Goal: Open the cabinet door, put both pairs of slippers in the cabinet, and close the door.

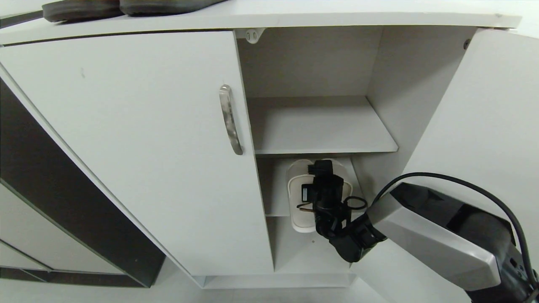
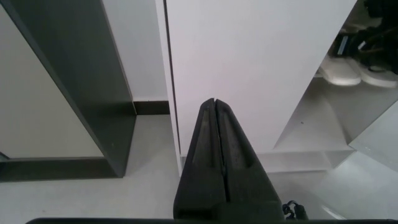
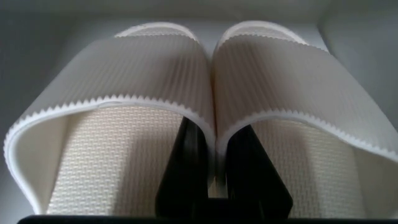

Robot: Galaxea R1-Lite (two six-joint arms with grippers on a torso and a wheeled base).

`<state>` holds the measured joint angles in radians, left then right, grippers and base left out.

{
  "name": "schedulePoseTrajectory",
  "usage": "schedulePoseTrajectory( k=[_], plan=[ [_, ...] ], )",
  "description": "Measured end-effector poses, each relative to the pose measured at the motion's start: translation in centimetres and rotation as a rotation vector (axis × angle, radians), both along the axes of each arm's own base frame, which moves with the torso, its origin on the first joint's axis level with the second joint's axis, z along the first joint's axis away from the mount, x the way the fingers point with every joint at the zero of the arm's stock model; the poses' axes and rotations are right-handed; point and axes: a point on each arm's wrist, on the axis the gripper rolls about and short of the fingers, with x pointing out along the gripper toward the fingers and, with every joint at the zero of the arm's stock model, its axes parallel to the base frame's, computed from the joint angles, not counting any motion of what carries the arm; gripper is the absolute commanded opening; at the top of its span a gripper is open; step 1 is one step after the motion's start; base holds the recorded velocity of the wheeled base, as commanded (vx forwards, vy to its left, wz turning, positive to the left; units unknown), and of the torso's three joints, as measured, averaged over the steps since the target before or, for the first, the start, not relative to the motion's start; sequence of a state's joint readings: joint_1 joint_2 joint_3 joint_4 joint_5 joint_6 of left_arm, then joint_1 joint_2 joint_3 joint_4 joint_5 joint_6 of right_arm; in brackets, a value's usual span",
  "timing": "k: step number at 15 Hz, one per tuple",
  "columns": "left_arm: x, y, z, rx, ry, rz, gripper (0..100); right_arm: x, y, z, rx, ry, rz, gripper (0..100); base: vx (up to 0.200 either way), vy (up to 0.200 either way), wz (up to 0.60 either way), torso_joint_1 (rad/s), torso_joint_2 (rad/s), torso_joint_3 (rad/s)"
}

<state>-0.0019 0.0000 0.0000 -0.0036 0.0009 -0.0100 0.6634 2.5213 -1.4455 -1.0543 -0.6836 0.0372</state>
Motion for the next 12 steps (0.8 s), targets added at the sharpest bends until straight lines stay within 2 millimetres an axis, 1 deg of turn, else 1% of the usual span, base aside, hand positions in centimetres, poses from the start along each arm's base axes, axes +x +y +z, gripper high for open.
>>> schedulePoseTrajectory(
  k=[2,5,9,12],
  plan=[
    [0.0,0.0,0.0,0.000,0.000,0.000,0,1.4,0.0,0.4,0.007,-0.012,-0.014,0,0.000,0.000,0.00,0.000,0.00,0.000],
    [0.0,0.0,0.0,0.000,0.000,0.001,0,2.5,0.2,1.1,0.007,-0.012,-0.019,0,0.000,0.000,0.00,0.000,0.00,0.000],
    [0.0,0.0,0.0,0.000,0.000,0.001,0,3.2,0.7,1.7,0.012,-0.018,0.009,0,0.000,0.000,0.00,0.000,0.00,0.000],
    [0.0,0.0,0.0,0.000,0.000,0.001,0,3.7,0.9,1.5,0.012,-0.018,0.008,0,0.000,0.000,0.00,0.000,0.00,0.000]
  ],
)
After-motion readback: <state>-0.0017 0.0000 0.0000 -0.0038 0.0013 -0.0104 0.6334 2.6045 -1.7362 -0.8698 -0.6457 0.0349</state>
